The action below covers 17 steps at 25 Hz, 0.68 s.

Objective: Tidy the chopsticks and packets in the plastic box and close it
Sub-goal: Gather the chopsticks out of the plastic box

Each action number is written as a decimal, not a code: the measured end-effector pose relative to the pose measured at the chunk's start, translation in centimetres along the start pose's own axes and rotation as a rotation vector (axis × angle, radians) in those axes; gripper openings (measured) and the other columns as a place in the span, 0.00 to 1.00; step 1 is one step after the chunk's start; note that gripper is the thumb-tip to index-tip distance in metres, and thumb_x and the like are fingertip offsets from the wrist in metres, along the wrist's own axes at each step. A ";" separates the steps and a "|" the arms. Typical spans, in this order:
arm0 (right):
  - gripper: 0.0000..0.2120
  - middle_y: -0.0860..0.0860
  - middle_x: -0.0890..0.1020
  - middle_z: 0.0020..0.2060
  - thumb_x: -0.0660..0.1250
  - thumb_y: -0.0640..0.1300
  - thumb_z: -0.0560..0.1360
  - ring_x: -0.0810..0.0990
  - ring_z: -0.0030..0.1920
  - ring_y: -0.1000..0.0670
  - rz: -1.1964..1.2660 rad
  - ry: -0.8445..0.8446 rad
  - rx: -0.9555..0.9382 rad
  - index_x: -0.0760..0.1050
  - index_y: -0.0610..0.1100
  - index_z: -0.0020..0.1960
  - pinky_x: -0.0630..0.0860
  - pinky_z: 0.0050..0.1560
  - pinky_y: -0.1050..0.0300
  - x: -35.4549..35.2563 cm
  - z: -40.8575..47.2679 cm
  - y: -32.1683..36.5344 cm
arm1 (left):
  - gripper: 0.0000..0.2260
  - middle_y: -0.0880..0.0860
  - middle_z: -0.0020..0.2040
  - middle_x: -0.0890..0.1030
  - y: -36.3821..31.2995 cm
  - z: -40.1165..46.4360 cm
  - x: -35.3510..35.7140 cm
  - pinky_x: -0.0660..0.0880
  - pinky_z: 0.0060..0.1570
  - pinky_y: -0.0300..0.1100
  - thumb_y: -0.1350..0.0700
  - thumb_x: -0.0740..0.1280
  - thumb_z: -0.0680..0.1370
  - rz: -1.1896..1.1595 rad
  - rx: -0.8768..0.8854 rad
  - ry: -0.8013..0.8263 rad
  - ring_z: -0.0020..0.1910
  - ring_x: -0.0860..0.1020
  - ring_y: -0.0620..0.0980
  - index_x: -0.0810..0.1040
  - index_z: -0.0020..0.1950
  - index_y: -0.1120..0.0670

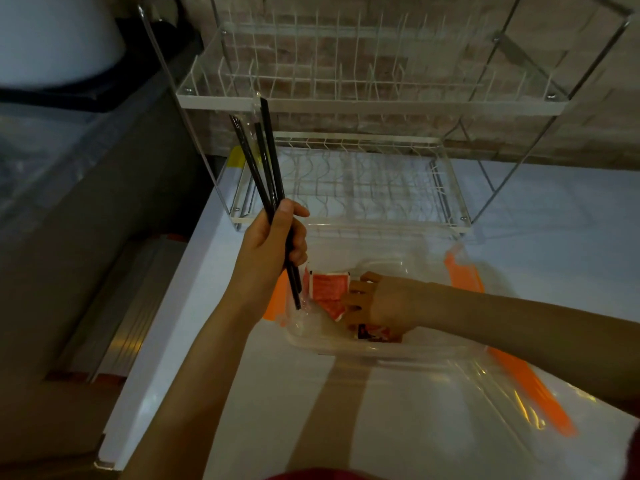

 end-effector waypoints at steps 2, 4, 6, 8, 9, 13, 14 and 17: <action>0.20 0.48 0.65 0.70 0.60 0.42 0.74 0.62 0.69 0.45 0.020 -0.015 -0.018 0.66 0.46 0.66 0.58 0.67 0.50 -0.2 0.1 0.2 | 0.12 0.45 0.24 0.70 0.1 0.1 0.2 0.68 0.26 0.32 0.52 0.54 0.79 0.001 0.000 0.008 0.24 0.66 0.41 0.74 0.41 0.51; 0.18 0.49 0.67 0.69 0.60 0.42 0.74 0.63 0.69 0.47 0.033 0.010 -0.040 0.68 0.46 0.64 0.58 0.67 0.51 -0.2 -0.1 0.3 | 0.12 0.45 0.24 0.70 0.2 0.1 0.2 0.68 0.26 0.32 0.52 0.54 0.79 0.000 0.002 0.012 0.24 0.66 0.41 0.74 0.41 0.51; 0.17 0.51 0.71 0.66 0.59 0.42 0.74 0.65 0.67 0.48 0.030 0.045 -0.048 0.68 0.48 0.63 0.59 0.65 0.52 0.0 -0.3 0.3 | 0.12 0.45 0.24 0.70 0.2 0.1 0.3 0.68 0.26 0.32 0.52 0.55 0.79 0.001 0.001 0.014 0.24 0.66 0.41 0.74 0.41 0.51; 0.14 0.50 0.76 0.59 0.60 0.42 0.73 0.70 0.61 0.47 0.055 0.059 -0.046 0.71 0.48 0.59 0.61 0.64 0.52 0.0 -0.4 0.4 | 0.12 0.45 0.24 0.70 0.1 0.0 0.4 0.68 0.26 0.32 0.52 0.55 0.79 0.005 0.000 0.014 0.24 0.66 0.41 0.74 0.41 0.51; 0.12 0.50 0.78 0.56 0.61 0.42 0.73 0.73 0.58 0.47 0.084 0.066 -0.036 0.72 0.48 0.56 0.62 0.64 0.53 -0.1 -0.4 0.4 | 0.12 0.45 0.24 0.70 0.1 0.0 0.4 0.68 0.26 0.32 0.52 0.55 0.79 0.010 0.000 0.014 0.24 0.66 0.41 0.74 0.41 0.51; 0.13 0.47 0.82 0.46 0.69 0.48 0.70 0.78 0.47 0.48 0.429 -0.128 0.124 0.76 0.45 0.52 0.66 0.54 0.56 -1.9 -0.3 -1.0 | 0.12 0.45 0.24 0.70 -0.1 -0.1 0.5 0.68 0.26 0.32 0.52 0.54 0.79 0.028 0.005 0.012 0.24 0.66 0.41 0.74 0.41 0.51; 0.14 0.46 0.82 0.43 0.70 0.50 0.69 0.78 0.44 0.47 0.522 -0.228 0.190 0.76 0.44 0.51 0.67 0.48 0.57 -2.5 -0.4 -1.7 | 0.12 0.45 0.24 0.70 -0.1 0.0 0.5 0.68 0.26 0.32 0.52 0.54 0.80 0.024 0.005 0.012 0.24 0.66 0.41 0.74 0.41 0.51; 0.19 0.46 0.80 0.45 0.70 0.51 0.69 0.79 0.44 0.46 0.665 -0.435 0.355 0.71 0.42 0.55 0.69 0.39 0.58 -3.2 -0.3 -3.0 | 0.12 0.45 0.24 0.69 0.1 -0.1 0.5 0.68 0.26 0.32 0.52 0.54 0.80 0.018 0.001 0.022 0.24 0.66 0.41 0.74 0.41 0.51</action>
Point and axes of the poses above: each hand's wrist, its own z-axis towards the middle knuckle, its own x-axis out of the palm, y = z × x, the point moved 5 cm from there along z, towards the middle knuckle
